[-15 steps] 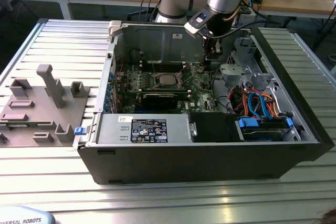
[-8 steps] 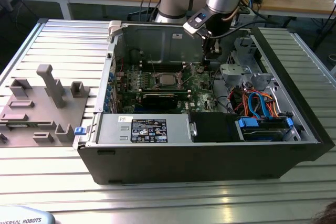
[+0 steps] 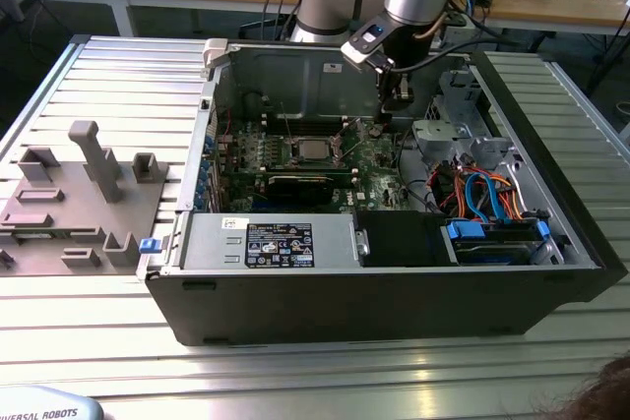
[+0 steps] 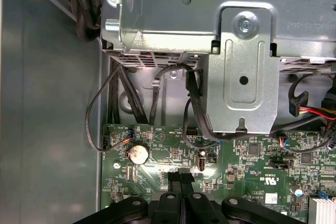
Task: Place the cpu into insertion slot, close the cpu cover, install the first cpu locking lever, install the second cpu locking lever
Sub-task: 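Close the cpu cover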
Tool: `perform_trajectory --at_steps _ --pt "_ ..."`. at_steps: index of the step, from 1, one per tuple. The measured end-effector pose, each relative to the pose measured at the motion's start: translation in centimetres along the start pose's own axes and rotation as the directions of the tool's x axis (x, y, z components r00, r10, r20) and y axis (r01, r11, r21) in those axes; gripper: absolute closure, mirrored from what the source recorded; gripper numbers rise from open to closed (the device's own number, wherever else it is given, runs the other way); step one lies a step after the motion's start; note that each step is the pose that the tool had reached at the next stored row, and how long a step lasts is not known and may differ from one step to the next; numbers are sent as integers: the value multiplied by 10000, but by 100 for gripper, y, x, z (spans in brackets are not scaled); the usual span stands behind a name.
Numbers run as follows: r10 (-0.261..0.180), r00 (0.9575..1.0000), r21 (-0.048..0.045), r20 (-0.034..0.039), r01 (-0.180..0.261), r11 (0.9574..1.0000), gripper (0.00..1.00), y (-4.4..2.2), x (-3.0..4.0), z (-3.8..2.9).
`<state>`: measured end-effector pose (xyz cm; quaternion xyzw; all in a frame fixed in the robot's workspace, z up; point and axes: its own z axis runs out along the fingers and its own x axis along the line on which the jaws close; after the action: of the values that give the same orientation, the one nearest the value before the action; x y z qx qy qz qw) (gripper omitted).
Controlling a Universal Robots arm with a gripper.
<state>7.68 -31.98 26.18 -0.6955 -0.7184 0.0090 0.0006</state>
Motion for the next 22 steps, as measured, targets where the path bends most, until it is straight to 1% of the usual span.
perform_trajectory --at_steps 22 --pt "0 10000 0 0 0 10000 89 -64 2 7"
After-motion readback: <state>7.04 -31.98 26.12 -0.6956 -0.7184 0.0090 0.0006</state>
